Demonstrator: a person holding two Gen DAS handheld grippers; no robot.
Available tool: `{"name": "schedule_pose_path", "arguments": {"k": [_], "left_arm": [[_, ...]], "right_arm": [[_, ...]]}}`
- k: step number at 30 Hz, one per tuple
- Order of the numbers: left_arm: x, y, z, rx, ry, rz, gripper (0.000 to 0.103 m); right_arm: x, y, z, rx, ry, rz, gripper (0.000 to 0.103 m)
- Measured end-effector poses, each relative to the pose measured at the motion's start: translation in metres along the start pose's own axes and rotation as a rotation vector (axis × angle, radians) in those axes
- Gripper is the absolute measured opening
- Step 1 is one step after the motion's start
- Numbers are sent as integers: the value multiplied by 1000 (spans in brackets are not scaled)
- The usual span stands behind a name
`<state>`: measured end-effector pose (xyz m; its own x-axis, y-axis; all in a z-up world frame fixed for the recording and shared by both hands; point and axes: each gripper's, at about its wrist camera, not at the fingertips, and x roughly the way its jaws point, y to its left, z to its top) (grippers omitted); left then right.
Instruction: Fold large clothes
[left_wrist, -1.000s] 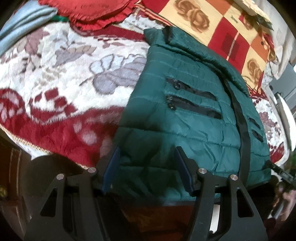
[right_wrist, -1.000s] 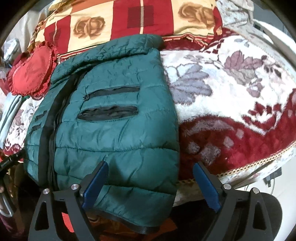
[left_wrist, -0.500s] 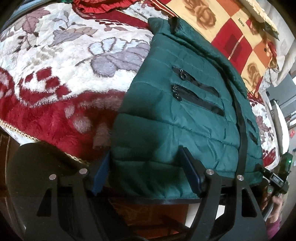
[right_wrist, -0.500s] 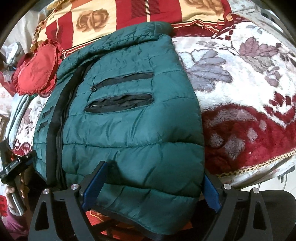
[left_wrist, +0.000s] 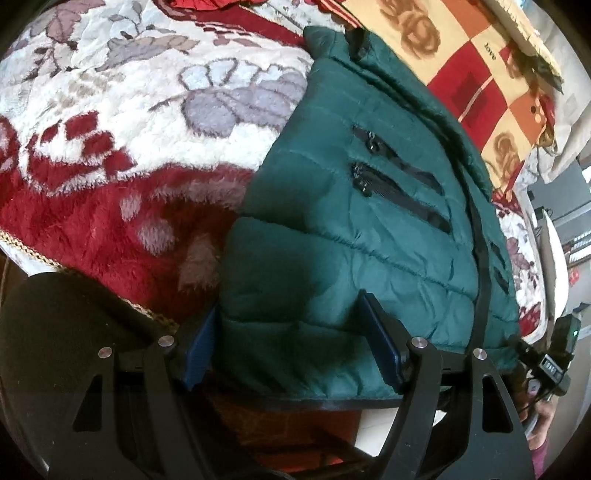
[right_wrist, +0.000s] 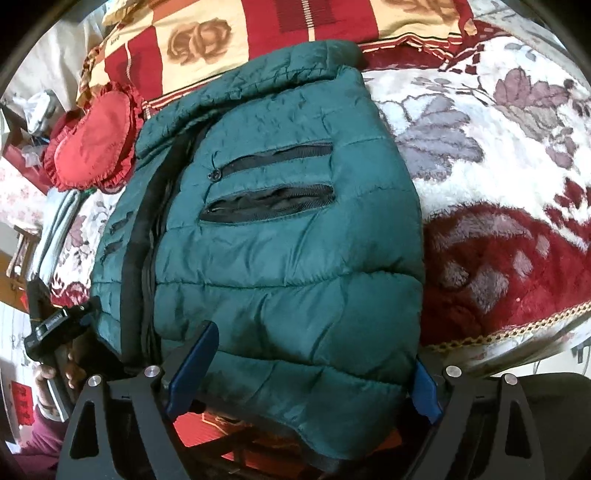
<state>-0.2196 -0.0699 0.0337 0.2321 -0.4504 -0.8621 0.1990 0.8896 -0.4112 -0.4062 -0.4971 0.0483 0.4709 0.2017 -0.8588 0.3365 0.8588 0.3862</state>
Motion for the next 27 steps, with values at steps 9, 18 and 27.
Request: {"name": "schedule_pose_path", "arguments": {"k": [9, 18, 27], "left_arm": [[1, -4, -4, -3, 4, -20, 76], [-2, -13, -8, 48, -11, -29, 76], [-9, -14, -5, 57, -15, -2, 34]], "right_arm": [[-3, -3, 3, -28, 13, -4, 61], [8, 7, 8, -70, 28, 17, 62], [-3, 7, 7, -98, -9, 19, 26]]}}
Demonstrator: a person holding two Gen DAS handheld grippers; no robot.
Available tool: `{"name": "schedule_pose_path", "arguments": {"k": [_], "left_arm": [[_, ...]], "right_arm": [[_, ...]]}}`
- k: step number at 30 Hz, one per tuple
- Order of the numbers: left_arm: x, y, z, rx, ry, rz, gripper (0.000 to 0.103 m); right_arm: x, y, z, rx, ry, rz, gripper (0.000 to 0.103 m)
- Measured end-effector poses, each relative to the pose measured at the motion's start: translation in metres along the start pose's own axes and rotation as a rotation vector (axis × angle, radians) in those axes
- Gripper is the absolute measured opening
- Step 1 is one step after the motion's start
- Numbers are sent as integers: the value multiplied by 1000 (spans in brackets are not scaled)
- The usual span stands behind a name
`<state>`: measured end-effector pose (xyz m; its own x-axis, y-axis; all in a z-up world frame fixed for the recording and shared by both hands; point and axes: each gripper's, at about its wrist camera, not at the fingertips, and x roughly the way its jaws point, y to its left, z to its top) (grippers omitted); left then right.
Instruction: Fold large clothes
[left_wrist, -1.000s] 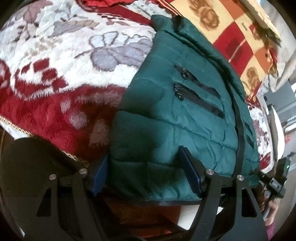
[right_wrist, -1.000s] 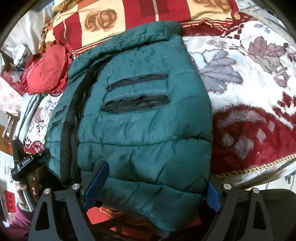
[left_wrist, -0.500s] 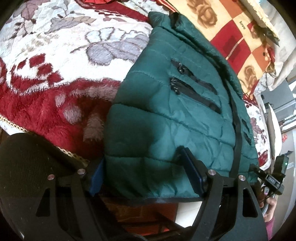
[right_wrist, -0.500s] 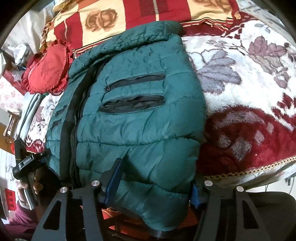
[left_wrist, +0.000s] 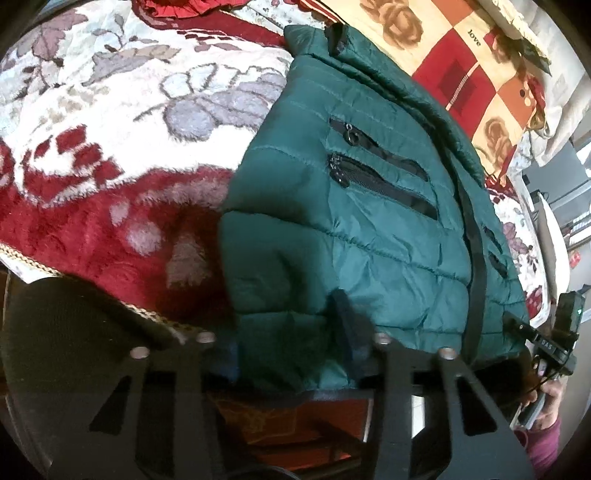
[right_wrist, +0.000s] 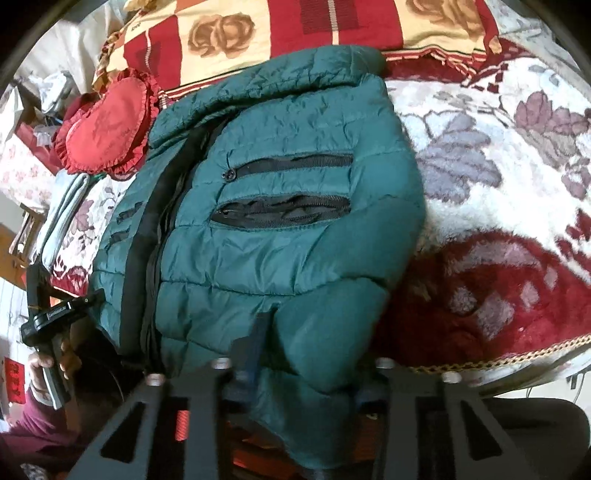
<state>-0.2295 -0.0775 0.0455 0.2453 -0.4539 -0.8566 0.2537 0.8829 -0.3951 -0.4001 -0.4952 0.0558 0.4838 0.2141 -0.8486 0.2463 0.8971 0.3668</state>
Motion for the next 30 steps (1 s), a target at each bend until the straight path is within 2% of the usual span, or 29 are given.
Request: {"name": "schedule_pose_path", "arguments": {"k": [5, 6, 10, 16, 23, 30], "left_arm": [[-12, -7, -1, 24, -30, 16, 23], [-14, -8, -1, 34, -36, 24, 19], [-27, -14, 3, 45, -57, -4, 12], [-40, -24, 9, 81, -90, -20, 11], [-42, -25, 10, 76, -93, -22, 11], [-54, -26, 21, 84, -136, -29, 11]], "right_arm": [[-12, 4, 0, -21, -31, 11, 20], [-15, 6, 1, -24, -40, 11, 20], [-32, 12, 6, -29, -89, 30, 17], [-46, 14, 14, -12, -125, 73, 17], [-50, 11, 17, 21, -131, 103, 17], [-60, 13, 27, 26, -163, 129, 17]]}}
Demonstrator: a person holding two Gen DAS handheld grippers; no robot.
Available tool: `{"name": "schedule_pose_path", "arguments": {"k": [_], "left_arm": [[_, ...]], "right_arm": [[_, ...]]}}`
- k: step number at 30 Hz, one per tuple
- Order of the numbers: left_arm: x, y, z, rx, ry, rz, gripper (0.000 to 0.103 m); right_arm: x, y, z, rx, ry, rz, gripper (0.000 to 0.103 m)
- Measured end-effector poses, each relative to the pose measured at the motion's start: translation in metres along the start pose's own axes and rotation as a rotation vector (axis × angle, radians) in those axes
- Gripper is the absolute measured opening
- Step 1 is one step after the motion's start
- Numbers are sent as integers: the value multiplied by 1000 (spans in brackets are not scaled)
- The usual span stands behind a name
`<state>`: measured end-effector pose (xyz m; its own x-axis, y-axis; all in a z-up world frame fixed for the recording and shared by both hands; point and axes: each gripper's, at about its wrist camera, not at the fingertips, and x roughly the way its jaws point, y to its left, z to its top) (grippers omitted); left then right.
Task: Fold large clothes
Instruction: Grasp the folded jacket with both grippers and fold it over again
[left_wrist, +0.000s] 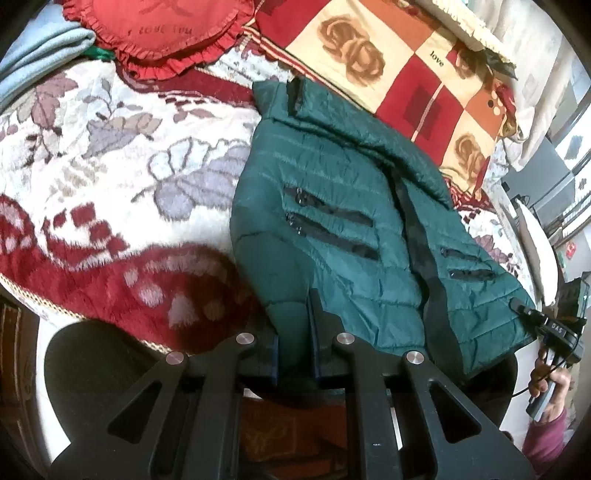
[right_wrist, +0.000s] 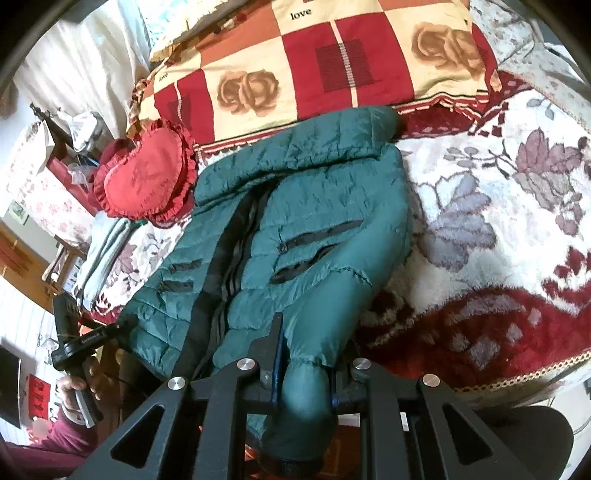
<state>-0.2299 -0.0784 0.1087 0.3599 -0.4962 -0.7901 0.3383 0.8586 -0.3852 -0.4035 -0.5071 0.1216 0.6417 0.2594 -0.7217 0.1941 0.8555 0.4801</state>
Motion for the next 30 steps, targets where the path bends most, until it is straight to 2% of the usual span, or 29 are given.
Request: {"name": "schedule_pose_path", "arguments": {"k": [8, 14, 21, 30], "left_arm": [[-13, -8, 22, 10, -58, -5, 11], [-23, -16, 45, 11, -107, -14, 11], [-26, -23, 70, 14, -155, -2, 11], [-25, -26, 97, 2, -189, 7, 11]], "right_arm": [[-9, 7, 22, -10, -41, 14, 17], [-14, 12, 51, -14, -89, 25, 17], [-13, 20, 82, -45, -120, 1, 17], [-11, 18, 104, -43, -144, -15, 17]]}}
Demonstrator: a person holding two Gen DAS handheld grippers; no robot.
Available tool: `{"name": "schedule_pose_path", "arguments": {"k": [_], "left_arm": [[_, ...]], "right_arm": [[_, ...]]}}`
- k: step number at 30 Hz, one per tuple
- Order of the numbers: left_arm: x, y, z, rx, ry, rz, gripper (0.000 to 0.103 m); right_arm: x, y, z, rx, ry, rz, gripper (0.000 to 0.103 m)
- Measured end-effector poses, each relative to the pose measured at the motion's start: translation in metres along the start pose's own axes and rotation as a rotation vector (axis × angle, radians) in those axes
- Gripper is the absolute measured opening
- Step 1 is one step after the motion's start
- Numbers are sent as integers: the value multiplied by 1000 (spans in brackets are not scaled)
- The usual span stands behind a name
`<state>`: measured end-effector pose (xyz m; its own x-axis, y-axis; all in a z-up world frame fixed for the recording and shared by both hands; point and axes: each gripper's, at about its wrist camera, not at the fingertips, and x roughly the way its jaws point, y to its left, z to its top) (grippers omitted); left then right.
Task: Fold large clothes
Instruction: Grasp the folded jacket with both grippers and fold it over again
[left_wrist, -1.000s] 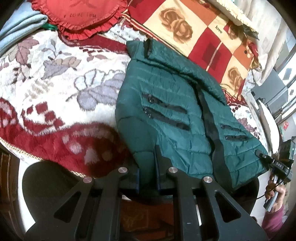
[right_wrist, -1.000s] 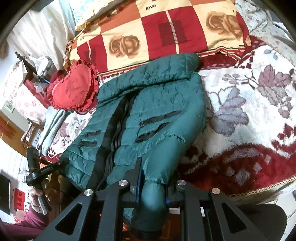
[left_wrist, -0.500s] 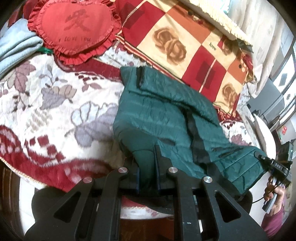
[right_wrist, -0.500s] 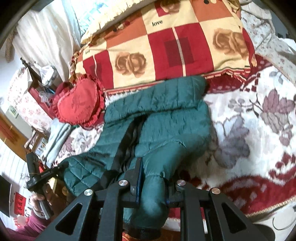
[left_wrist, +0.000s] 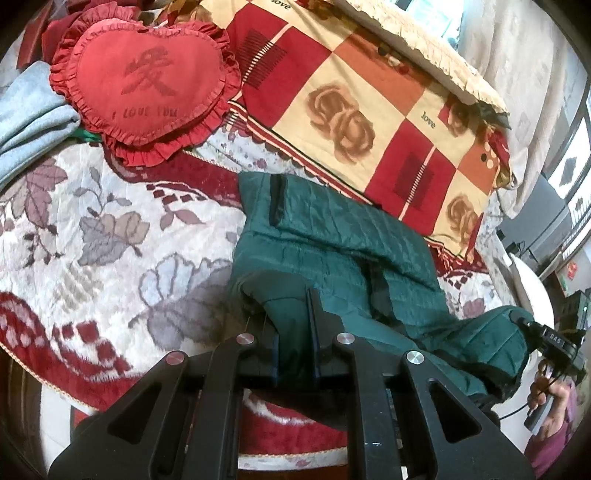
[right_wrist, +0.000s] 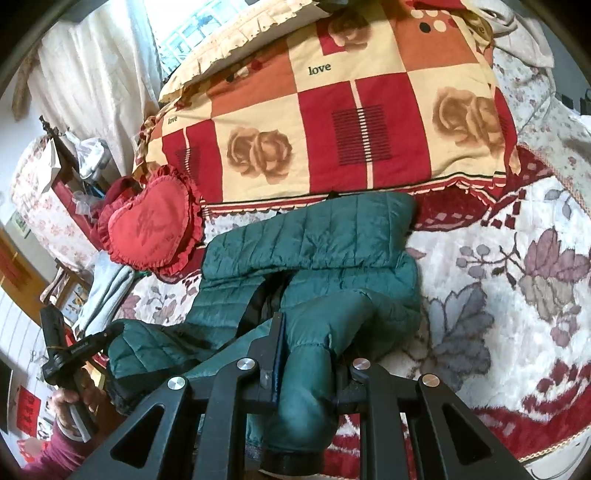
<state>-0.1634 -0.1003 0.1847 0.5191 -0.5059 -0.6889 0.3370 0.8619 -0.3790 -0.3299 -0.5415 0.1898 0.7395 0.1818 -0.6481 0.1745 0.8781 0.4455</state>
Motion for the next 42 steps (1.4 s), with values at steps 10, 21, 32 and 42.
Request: {"name": "schedule_pose_path", "arguments": {"k": [10, 21, 32, 42], "left_arm": [[9, -7, 26, 1, -37, 25, 12], [28, -17, 58, 11, -67, 64, 12], [45, -16, 80, 5, -65, 87, 12], [69, -14, 104, 6, -55, 129, 12]], "right_arm": [[14, -7, 24, 23, -21, -32, 17], [31, -9, 55, 24, -41, -76, 17], [49, -8, 80, 24, -43, -106, 17], [71, -19, 105, 51, -43, -143, 17]]}}
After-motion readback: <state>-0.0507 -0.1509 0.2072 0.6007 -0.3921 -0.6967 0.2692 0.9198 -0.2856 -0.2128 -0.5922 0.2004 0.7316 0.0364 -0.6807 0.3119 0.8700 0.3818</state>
